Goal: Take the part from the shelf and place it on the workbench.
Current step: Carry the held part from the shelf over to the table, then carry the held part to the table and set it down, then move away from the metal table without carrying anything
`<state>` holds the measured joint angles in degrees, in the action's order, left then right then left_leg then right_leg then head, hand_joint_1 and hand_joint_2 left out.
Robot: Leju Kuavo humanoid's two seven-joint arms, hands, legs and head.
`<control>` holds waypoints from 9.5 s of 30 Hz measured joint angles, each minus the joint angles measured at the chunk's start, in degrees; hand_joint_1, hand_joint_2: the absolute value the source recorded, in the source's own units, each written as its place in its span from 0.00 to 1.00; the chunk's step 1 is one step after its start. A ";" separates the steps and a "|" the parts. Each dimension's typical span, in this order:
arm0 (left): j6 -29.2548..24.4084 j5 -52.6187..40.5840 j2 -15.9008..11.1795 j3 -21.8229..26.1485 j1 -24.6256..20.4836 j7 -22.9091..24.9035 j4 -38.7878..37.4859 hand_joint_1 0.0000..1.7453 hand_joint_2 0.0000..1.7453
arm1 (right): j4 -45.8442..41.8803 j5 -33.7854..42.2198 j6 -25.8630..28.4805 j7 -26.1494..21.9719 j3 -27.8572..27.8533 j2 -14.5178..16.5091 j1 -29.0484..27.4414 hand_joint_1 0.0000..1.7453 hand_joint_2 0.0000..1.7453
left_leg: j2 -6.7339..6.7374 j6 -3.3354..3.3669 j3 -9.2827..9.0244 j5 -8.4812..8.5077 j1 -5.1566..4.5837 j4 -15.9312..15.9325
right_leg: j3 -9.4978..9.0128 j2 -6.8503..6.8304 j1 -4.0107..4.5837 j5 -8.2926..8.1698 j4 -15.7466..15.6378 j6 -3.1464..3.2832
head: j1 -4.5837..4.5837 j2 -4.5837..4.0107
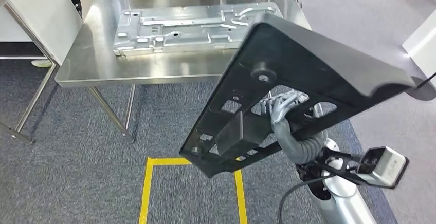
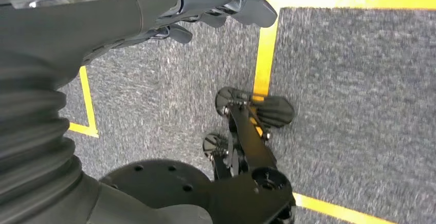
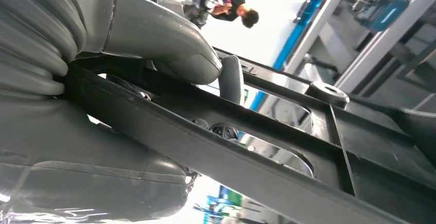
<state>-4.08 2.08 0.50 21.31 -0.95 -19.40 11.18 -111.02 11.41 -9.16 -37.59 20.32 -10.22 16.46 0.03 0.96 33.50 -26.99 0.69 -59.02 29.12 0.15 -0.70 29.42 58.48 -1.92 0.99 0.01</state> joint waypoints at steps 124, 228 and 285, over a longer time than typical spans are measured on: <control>1.43 -5.78 -0.34 5.75 -1.31 -1.23 0.01 0.00 1.00 | 31.83 -63.44 31.41 21.77 0.83 -1.00 38.51 1.00 1.00 | 0.30 -0.18 0.42 2.43 -0.45 1.88 | 6.22 0.42 0.91 -3.74 0.81 1.80 | -0.78 0.00; 3.59 -12.55 0.84 14.40 -1.66 -8.46 0.05 0.00 0.00 | -13.81 -7.94 8.13 -2.30 -27.81 11.37 -15.36 0.00 0.00 | -0.08 -0.67 2.15 4.70 -0.73 1.39 | -2.38 -0.30 0.59 0.73 -2.15 1.42 | -0.68 0.00; 4.19 -21.23 1.07 19.85 -1.34 -9.23 0.08 0.00 0.00 | 98.61 -29.62 13.17 26.58 -44.06 10.07 -14.35 0.00 0.00 | 0.82 0.59 0.36 3.12 -0.54 2.88 | 3.90 -0.44 -0.95 0.30 10.19 -1.07 | -0.78 0.01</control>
<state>0.11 -19.16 1.57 41.16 -2.29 -28.63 11.26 -12.41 -18.21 4.01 -11.01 -23.74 -0.15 2.11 0.85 1.56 33.86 -23.87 0.14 -56.13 33.02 -0.28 -1.65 29.72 68.67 -2.99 0.21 0.01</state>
